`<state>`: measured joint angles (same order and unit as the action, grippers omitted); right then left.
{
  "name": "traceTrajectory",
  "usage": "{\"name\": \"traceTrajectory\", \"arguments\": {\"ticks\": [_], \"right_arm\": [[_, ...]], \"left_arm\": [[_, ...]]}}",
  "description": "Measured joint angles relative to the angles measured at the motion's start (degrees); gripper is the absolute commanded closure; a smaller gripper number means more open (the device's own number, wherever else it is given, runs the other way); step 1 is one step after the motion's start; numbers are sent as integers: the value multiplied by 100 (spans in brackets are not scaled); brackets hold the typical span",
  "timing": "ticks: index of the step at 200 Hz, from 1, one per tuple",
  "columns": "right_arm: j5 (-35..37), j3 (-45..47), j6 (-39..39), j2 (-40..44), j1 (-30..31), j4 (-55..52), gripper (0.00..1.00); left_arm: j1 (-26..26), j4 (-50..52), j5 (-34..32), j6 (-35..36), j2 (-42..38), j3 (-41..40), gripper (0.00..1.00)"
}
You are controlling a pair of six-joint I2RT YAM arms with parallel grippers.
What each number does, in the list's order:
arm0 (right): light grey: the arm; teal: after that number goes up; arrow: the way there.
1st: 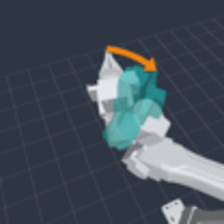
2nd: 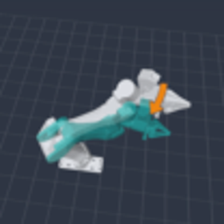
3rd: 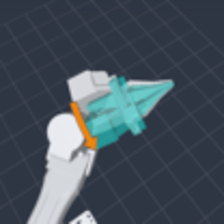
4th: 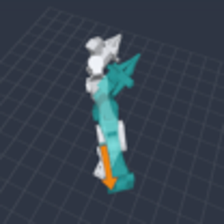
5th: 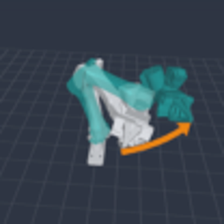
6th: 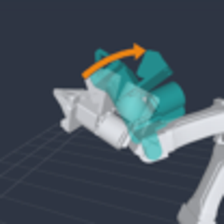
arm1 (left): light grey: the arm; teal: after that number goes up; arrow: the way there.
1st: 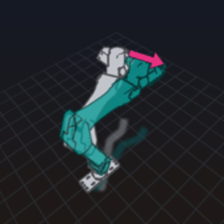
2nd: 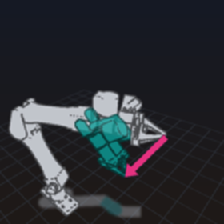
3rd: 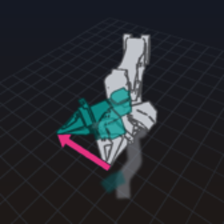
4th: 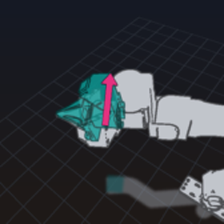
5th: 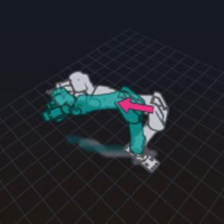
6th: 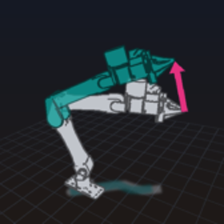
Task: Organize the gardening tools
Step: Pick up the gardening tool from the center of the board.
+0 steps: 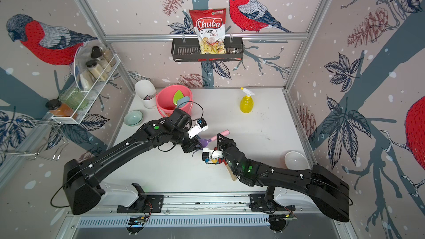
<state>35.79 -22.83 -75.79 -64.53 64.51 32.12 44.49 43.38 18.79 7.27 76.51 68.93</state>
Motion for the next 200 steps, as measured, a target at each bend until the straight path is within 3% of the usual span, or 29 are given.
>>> {"name": "traceTrajectory", "arguments": {"ticks": [26,49,100,146,200], "right_arm": [[210,-11,448,2,4,-15,100],[400,-166,1082,20,17,-155,100],[389,-566,2649,426,-144,-903,100],[-275,-1001,4081,1056,-651,-1421,100],[-1318,-1174,5270,1497,-905,-1550,100]], "left_arm": [[-2,-317,-411,-140,-481,-63,16],[-107,-721,-713,-264,-1023,-234,4],[-710,-1620,-979,-507,-1915,-514,4],[-918,-2297,-964,-730,-2490,-1008,4],[-944,-3174,-13,-1080,-2437,-1679,6]]}}
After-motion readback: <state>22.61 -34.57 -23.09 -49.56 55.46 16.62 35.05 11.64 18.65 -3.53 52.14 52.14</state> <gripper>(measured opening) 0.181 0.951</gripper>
